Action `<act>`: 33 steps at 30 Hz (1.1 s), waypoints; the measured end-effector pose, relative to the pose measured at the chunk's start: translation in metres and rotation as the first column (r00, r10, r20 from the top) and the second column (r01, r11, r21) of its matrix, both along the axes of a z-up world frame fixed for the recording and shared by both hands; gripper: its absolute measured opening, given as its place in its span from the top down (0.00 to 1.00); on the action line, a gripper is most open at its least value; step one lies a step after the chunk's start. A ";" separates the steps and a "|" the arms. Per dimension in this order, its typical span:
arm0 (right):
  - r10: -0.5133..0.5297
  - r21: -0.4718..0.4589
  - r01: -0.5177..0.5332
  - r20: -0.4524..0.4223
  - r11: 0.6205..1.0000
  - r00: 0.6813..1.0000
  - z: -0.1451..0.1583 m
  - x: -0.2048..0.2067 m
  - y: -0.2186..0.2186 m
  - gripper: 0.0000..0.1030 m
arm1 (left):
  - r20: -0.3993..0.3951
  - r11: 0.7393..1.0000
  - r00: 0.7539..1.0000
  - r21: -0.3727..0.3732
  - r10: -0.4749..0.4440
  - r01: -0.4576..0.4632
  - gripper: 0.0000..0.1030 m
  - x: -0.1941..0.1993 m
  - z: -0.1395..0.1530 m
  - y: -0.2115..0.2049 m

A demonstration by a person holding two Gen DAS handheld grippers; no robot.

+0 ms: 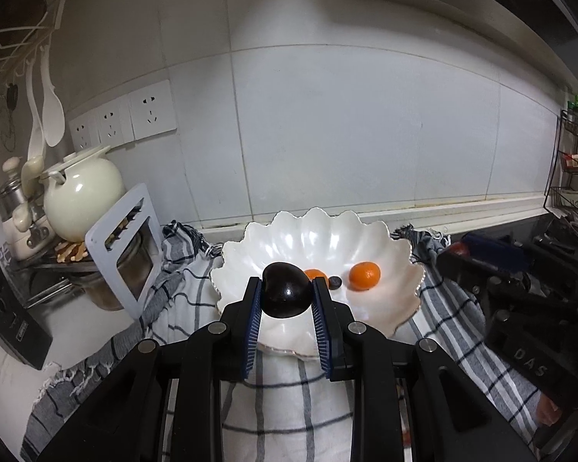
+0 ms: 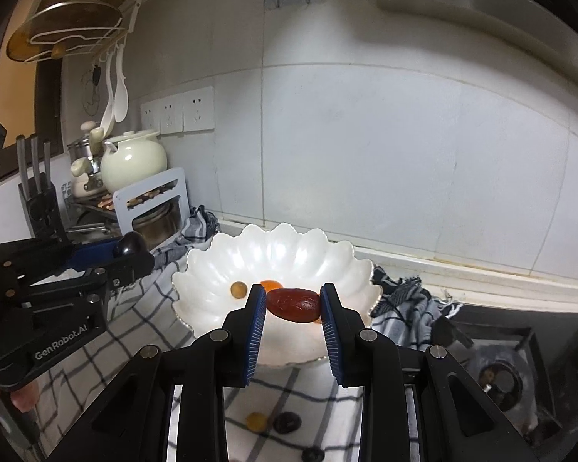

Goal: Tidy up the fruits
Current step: 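Carry the held plum and date over the white bowl with both tools, then open both tools to drop the plum and date into the bowl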

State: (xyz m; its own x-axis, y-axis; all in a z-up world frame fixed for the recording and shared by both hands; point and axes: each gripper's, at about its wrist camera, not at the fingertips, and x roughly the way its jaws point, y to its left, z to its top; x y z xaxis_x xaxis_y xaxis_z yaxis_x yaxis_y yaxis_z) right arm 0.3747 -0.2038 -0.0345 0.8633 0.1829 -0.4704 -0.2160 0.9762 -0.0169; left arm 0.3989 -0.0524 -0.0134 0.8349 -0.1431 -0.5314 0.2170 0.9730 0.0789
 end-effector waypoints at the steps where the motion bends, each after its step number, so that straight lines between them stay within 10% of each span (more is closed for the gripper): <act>1: 0.002 0.001 -0.002 -0.012 1.000 1.000 -0.002 0.005 0.000 0.70 | -0.003 1.000 1.000 0.001 0.000 0.000 0.74 0.003 0.000 -0.001; 33: 0.031 0.002 -0.032 -0.325 0.999 0.945 -0.066 0.106 -0.002 0.70 | -0.304 1.000 0.952 0.012 -0.021 0.025 0.74 0.102 -0.067 -0.010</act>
State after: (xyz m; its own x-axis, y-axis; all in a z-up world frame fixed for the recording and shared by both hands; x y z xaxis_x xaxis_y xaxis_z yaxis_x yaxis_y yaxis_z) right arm 0.4811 -0.2059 -0.1005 0.6573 0.2053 -0.7251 -0.2409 0.9689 0.0559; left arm 0.5013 -0.0624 -0.0801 0.6301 -0.1503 -0.7618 0.2552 0.9667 0.0204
